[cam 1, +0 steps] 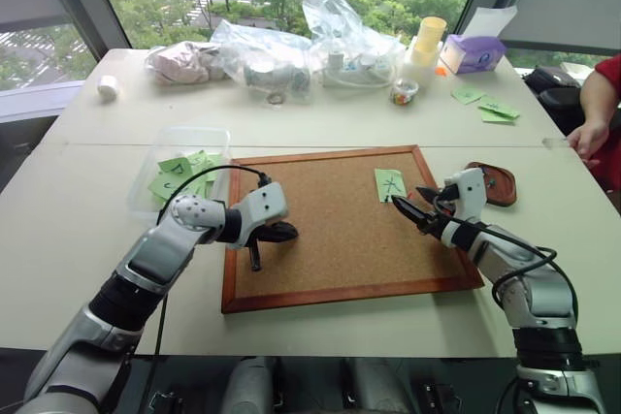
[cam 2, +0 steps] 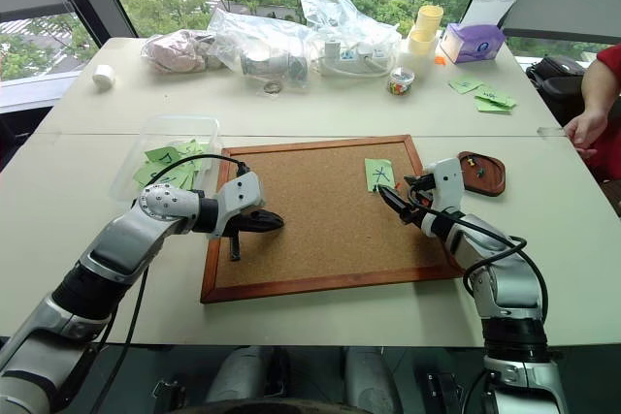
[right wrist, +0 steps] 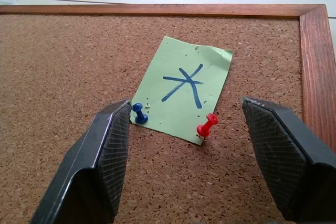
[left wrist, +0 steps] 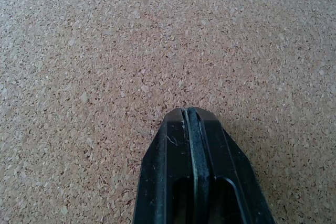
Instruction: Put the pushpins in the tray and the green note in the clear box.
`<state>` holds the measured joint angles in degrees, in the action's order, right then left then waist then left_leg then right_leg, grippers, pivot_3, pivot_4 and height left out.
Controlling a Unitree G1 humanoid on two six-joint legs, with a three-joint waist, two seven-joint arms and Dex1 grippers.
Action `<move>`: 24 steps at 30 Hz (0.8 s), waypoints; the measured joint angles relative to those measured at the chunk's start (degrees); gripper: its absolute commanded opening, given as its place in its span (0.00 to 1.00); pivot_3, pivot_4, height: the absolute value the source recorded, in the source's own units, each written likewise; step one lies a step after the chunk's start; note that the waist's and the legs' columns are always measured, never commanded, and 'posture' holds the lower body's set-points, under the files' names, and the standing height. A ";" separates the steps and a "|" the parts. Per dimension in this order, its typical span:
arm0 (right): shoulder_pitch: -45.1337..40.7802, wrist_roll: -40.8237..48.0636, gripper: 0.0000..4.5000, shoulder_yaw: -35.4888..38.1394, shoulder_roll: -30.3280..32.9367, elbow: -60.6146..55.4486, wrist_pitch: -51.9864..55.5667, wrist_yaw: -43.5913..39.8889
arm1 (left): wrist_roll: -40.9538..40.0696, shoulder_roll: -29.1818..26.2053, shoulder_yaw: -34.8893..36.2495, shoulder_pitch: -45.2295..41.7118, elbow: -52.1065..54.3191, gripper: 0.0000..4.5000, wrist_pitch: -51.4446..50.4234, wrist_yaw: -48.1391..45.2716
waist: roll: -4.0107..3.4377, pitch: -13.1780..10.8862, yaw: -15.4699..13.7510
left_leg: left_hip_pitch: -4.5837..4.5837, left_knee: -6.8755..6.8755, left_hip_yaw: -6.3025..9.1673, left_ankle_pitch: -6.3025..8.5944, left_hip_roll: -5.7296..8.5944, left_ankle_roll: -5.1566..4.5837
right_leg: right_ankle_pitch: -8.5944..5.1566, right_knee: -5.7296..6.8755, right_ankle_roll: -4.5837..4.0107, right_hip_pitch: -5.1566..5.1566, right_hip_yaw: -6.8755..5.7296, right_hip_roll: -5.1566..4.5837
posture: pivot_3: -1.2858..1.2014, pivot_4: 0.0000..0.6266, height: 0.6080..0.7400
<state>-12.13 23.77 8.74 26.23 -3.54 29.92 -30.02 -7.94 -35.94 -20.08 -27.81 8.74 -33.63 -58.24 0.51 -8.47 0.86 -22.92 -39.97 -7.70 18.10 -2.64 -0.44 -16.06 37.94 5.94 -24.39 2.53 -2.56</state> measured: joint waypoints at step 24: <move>-0.22 0.14 0.01 5.23 -1.47 0.37 -4.45 3.01 | 0.48 -0.96 -0.71 -0.10 0.66 0.00 -0.44 -0.33 | 0.00 0.00 0.24 | 0.03 0.01 -0.01 -0.02 -0.02 0.03 | 0.00 0.00 0.00 0.00 0.00 0.03 | 0.52 0.24 0.96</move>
<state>-12.35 23.91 13.98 24.76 -3.17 25.47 -27.01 -7.46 -36.90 -20.79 -27.91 9.40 -34.06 -58.57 0.51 -8.47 1.10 -22.88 -39.96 -7.71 18.08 -2.66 -0.42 -16.06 37.95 5.94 -24.39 2.53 -2.53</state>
